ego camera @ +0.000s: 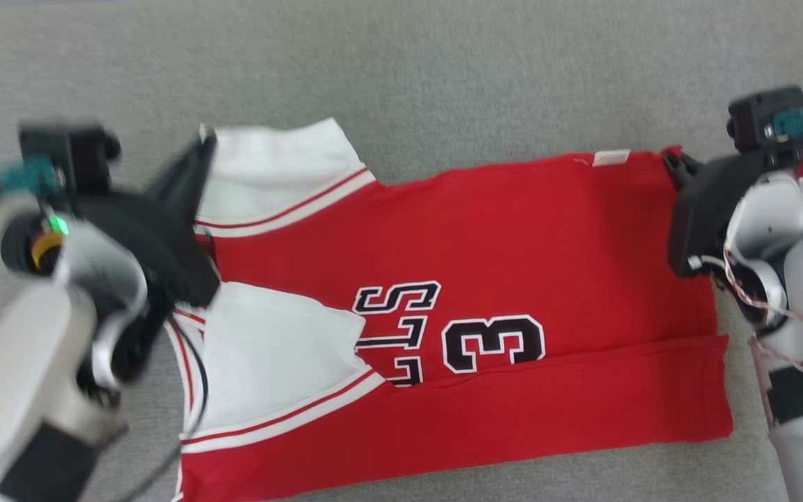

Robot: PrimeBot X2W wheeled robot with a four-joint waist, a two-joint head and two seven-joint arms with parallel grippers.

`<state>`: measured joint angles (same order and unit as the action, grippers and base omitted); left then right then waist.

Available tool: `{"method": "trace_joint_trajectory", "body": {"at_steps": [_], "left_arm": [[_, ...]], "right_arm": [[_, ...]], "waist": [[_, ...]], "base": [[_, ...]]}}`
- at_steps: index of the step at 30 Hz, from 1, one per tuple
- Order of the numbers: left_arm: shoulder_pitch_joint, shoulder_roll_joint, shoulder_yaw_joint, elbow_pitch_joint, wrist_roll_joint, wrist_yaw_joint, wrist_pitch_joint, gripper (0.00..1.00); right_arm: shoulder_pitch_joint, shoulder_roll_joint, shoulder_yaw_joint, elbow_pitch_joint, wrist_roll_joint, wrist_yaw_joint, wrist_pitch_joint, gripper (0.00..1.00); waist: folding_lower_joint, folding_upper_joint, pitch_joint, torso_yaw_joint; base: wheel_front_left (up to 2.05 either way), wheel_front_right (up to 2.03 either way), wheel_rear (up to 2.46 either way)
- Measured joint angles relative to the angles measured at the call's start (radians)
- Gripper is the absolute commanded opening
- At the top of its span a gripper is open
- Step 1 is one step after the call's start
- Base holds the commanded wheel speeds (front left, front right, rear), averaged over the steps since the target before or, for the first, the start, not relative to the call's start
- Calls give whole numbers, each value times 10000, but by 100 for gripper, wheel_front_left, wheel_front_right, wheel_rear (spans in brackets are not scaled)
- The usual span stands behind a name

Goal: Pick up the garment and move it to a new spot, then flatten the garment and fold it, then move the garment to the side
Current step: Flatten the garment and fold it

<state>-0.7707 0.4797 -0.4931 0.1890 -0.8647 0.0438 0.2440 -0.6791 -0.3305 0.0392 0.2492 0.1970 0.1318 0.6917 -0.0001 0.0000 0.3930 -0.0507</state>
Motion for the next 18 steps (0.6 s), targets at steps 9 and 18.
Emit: {"method": "trace_joint_trajectory", "body": {"at_steps": [9,18], "left_arm": [[3319,119,460,-2614,-395,986,-1379,0],[5884,-130,259,-3733,-702,1636,-1954,0]], "right_arm": [[1386,-299,-165,-479,-357,0,-1009,0],[2647,-487,-794,-619,-234,0,-945,0]], "waist": [[-1,-1,-866,216],[-1,0,-1306,540]], "base": [[0,0,0],[0,0,0]]}}
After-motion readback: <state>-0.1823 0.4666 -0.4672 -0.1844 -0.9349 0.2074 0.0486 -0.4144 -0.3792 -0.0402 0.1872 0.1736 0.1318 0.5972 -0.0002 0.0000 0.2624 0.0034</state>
